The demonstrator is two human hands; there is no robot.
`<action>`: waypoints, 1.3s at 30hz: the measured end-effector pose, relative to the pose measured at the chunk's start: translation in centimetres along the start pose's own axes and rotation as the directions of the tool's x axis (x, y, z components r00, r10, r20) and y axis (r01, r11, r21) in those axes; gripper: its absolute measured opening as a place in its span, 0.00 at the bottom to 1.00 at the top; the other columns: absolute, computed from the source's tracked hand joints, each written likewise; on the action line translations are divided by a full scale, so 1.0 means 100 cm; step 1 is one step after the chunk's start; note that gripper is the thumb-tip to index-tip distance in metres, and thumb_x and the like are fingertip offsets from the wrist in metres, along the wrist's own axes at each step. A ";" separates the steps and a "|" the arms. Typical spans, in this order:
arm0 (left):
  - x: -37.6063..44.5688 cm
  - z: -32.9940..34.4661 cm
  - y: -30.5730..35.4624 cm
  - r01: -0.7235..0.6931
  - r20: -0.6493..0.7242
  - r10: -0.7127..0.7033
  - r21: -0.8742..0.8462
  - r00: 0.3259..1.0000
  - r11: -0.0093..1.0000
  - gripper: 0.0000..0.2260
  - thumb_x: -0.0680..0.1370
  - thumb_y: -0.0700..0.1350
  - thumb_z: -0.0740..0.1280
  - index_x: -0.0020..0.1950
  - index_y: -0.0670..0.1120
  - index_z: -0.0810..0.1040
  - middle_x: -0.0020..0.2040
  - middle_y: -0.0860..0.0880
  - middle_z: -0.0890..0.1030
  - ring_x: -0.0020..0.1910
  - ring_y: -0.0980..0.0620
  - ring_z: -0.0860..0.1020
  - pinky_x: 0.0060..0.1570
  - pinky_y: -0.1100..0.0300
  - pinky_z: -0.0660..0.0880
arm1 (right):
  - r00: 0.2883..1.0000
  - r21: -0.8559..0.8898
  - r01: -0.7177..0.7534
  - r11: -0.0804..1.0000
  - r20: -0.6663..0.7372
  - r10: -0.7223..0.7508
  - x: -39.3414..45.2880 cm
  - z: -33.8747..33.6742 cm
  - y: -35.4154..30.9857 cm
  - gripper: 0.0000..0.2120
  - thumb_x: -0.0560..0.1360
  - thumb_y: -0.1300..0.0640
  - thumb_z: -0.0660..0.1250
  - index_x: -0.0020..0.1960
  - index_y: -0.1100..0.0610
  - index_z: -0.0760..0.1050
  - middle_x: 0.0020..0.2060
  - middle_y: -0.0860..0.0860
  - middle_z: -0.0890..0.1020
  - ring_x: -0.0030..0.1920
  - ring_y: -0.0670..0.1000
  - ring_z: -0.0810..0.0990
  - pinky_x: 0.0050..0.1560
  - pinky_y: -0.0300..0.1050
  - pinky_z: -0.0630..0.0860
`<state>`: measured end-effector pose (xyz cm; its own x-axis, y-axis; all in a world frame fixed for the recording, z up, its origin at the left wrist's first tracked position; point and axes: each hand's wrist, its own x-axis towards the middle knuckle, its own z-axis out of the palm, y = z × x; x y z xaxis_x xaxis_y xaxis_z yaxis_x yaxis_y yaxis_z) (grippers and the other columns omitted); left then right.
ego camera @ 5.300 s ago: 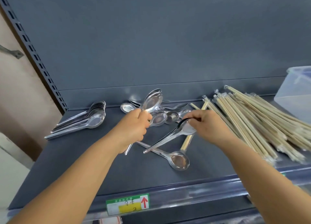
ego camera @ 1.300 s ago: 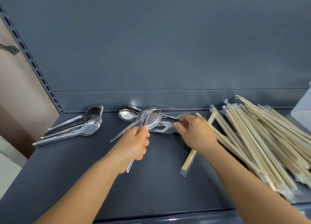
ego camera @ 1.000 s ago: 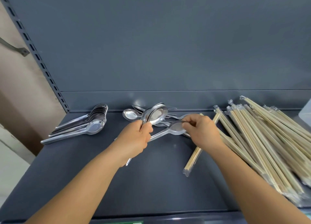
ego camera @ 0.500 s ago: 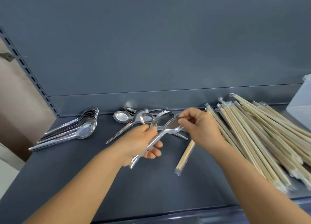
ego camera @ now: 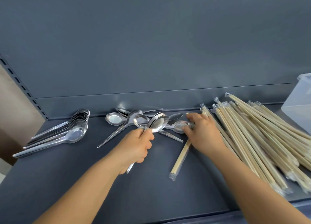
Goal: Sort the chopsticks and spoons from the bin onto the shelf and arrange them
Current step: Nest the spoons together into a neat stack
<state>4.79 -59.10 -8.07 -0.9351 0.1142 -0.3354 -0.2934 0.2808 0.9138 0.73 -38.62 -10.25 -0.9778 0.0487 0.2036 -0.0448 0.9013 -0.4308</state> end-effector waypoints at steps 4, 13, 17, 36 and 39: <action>0.000 -0.002 0.003 -0.012 -0.022 0.011 -0.035 1.000 0.999 0.10 0.81 0.46 0.57 0.49 0.41 0.73 0.30 0.52 0.64 0.26 0.53 0.56 0.27 0.61 0.54 | 0.995 0.035 -0.082 0.996 0.068 0.079 0.004 0.001 -0.002 0.16 0.75 0.52 0.65 0.61 0.55 0.74 0.51 0.53 0.82 0.58 0.56 0.75 0.56 0.46 0.73; -0.006 -0.009 0.018 -0.072 -0.065 0.069 -0.043 0.996 0.996 0.10 0.81 0.46 0.56 0.47 0.42 0.73 0.31 0.51 0.65 0.26 0.53 0.56 0.27 0.60 0.54 | 0.998 0.264 0.026 0.964 0.054 -0.041 0.017 -0.015 -0.009 0.07 0.75 0.61 0.64 0.40 0.52 0.75 0.27 0.45 0.73 0.27 0.45 0.69 0.33 0.40 0.68; -0.005 -0.020 0.024 -0.078 -0.086 0.075 -0.032 0.993 0.996 0.11 0.82 0.47 0.56 0.47 0.42 0.73 0.32 0.50 0.66 0.25 0.54 0.57 0.26 0.62 0.56 | 0.992 0.298 0.089 0.950 0.055 -0.110 0.016 -0.021 -0.013 0.07 0.75 0.60 0.64 0.41 0.52 0.76 0.26 0.45 0.72 0.27 0.45 0.67 0.30 0.34 0.66; -0.004 -0.001 0.012 0.023 0.014 -0.021 -0.153 1.000 0.988 0.12 0.82 0.49 0.55 0.51 0.42 0.72 0.29 0.52 0.62 0.26 0.54 0.55 0.25 0.63 0.54 | 1.000 0.249 0.022 0.968 0.001 -0.023 0.034 -0.001 -0.017 0.13 0.76 0.55 0.65 0.60 0.53 0.74 0.54 0.50 0.76 0.50 0.49 0.76 0.54 0.38 0.69; -0.002 -0.002 0.008 0.005 -0.029 -0.009 -0.140 1.000 0.990 0.12 0.83 0.48 0.54 0.50 0.42 0.72 0.29 0.52 0.64 0.25 0.54 0.56 0.25 0.63 0.55 | 0.995 0.091 -0.089 0.992 0.050 0.084 0.042 0.006 -0.014 0.20 0.77 0.50 0.63 0.65 0.57 0.70 0.59 0.56 0.78 0.60 0.58 0.74 0.58 0.47 0.71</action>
<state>4.68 -59.11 -7.25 -0.9377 0.0840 -0.3372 -0.3233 0.1450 0.9351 -3.42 -39.93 -9.30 -0.9871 0.1029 0.1224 0.0236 0.8508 -0.5250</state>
